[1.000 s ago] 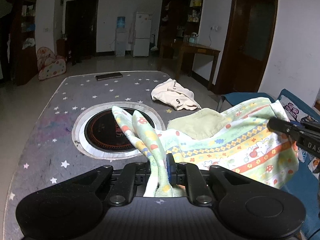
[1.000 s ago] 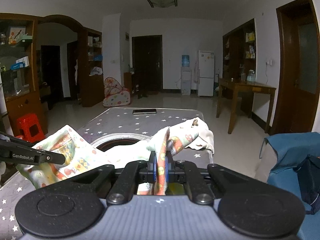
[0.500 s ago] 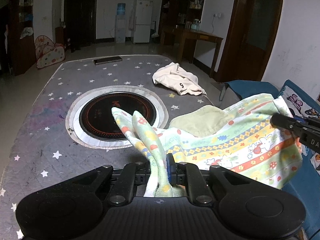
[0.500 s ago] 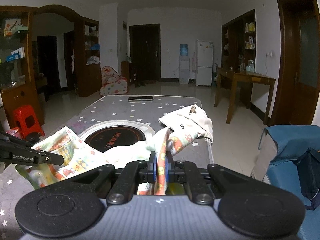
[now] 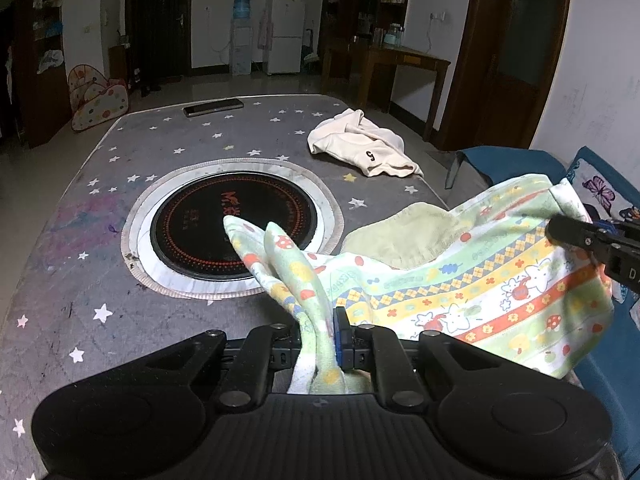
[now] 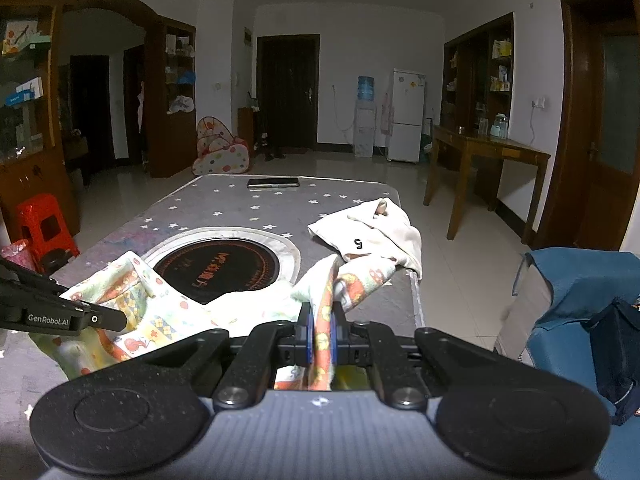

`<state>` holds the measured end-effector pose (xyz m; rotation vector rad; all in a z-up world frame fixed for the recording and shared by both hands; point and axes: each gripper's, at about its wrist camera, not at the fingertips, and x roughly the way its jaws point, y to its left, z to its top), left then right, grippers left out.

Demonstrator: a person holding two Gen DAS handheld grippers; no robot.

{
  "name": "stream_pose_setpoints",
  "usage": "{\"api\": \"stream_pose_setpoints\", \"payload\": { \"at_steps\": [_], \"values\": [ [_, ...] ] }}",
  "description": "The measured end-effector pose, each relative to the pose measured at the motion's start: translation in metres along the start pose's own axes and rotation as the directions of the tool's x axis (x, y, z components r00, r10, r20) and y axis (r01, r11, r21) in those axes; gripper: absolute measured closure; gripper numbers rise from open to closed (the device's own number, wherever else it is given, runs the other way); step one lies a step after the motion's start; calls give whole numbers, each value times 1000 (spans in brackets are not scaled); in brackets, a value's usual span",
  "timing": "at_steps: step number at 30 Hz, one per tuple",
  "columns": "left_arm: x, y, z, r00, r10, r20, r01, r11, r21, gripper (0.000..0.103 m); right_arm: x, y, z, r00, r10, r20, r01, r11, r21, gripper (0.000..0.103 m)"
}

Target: Fold clothes

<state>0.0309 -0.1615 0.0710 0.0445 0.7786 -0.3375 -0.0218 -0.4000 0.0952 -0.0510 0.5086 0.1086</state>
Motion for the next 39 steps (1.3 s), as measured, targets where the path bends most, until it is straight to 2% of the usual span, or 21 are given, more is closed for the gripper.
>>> {"api": "stream_pose_setpoints", "payload": {
  "at_steps": [25,34,39],
  "values": [
    [61,-6,-13,996,25,-89,-22,999,30,90,48,-23,-38,990,-59,-125,62,998,25,96],
    [70,1,-18,994,35,-103,-33,999,19,90,62,-27,-49,985,-76,-155,82,996,29,96],
    [68,-7,-16,996,17,-89,-13,999,39,90,63,-28,-49,981,-117,-157,123,992,31,96]
  ]
}}
